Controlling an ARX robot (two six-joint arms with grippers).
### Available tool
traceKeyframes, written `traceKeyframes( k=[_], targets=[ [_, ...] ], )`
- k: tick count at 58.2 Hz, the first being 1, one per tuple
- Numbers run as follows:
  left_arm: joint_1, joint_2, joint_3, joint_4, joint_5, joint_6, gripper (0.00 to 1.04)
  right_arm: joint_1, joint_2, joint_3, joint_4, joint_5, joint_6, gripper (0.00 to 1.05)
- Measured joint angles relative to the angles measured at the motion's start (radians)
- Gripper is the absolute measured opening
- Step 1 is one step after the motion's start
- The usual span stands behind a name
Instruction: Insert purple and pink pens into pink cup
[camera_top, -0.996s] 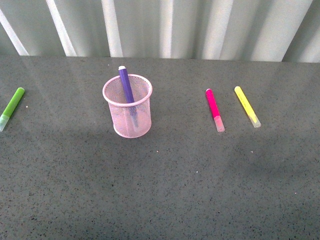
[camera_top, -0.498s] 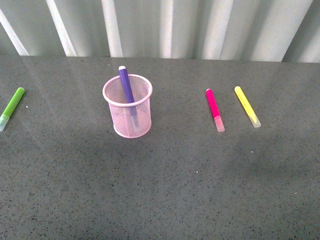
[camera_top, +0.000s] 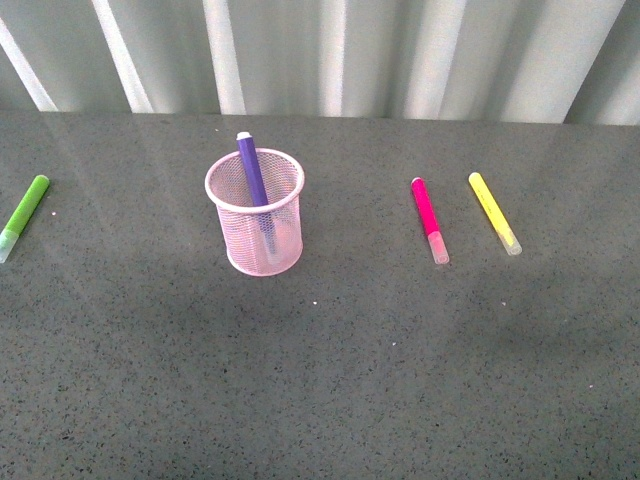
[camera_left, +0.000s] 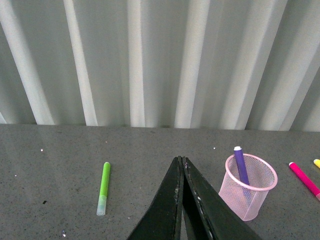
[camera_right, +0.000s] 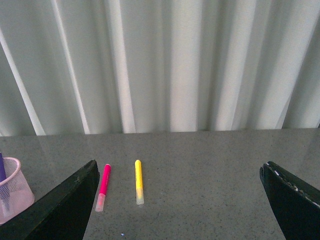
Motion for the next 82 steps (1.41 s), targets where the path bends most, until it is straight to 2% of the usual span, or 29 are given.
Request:
traceKeyframes(
  k=[35,40,53,69,71,74,76,78,82],
  targets=[
    [0.000,-0.180,0.000,-0.179,0.000,0.000,0.04,0.000,0.000,0.000,0.000,0.000,0.000,0.98],
    [0.000,-0.316,0.000,-0.346,0.002,0.000,0.04,0.000,0.000,0.000,0.000,0.000,0.000,0.98],
    [0.000,-0.352,0.000,-0.357,0.002,0.001,0.04,0.000,0.000,0.000,0.000,0.000,0.000,0.98],
    [0.000,-0.352,0.000,-0.358,0.002,0.000,0.51,0.000,0.000,0.000,0.000,0.000,0.000,0.98],
    [0.000,-0.352,0.000,-0.358,0.002,0.000,0.57,0.008,0.019,0.011,-0.036,0.034,0.014,0.98],
    [0.000,-0.352,0.000,-0.358,0.002,0.001,0.65,0.008,0.151,0.087,-0.199,0.146,0.065,0.98],
    [0.000,-0.352,0.000,-0.358,0.002,0.001,0.70,-0.014,0.253,0.116,-0.218,0.164,0.067,0.98],
    [0.000,-0.352,0.000,-0.358,0.003,0.001,0.78,-0.040,0.350,0.135,-0.191,0.159,0.055,0.98],
    [0.000,-0.352,0.000,-0.358,0.002,0.001,0.89,-0.102,0.587,0.193,-0.044,0.128,-0.012,0.98]
  ],
)
